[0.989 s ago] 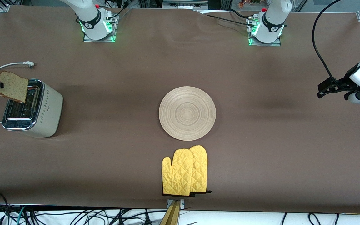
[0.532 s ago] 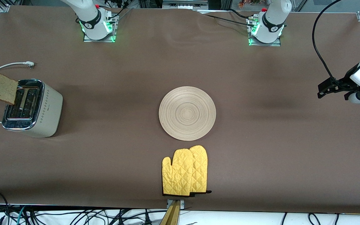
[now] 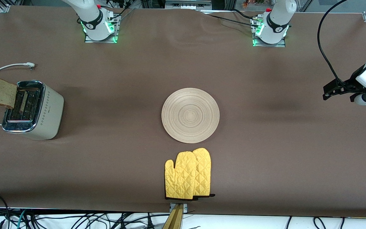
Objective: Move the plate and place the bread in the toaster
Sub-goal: 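Carry the bread with the right gripper above the toaster slot, then lower the bread into the toaster slot and open the right gripper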
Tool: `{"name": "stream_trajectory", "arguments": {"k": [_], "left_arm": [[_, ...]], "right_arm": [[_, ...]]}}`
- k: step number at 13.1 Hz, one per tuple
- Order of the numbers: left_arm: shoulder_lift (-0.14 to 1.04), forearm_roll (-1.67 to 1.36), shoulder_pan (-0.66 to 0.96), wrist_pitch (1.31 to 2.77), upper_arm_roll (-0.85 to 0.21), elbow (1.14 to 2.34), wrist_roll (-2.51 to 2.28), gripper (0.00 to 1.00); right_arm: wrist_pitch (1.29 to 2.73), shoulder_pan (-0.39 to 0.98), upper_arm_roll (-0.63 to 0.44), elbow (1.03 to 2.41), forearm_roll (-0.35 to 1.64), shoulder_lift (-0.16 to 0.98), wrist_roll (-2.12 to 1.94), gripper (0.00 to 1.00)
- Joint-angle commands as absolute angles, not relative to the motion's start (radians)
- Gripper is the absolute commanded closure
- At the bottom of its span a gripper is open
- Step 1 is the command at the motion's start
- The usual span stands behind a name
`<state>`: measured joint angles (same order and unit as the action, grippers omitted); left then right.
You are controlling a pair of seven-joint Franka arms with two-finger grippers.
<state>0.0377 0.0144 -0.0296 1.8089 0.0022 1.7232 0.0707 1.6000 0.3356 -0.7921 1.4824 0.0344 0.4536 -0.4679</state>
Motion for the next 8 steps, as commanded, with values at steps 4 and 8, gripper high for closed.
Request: {"name": "stream_trajectory", "arguments": {"k": [4,8], "left_arm": [[0.044,-0.005,-0.038,1.798,-0.002,1.703,0.069,0.0],[0.044,-0.005,-0.038,1.798,-0.002,1.703,0.069,0.0]], "right_arm": [[1.632,0.339,-0.769,1.467,0.095,0.482,-0.463,1.0],[1.64,0.333,-0.77,1.425,0.092,0.48,-0.48,1.0]]}}
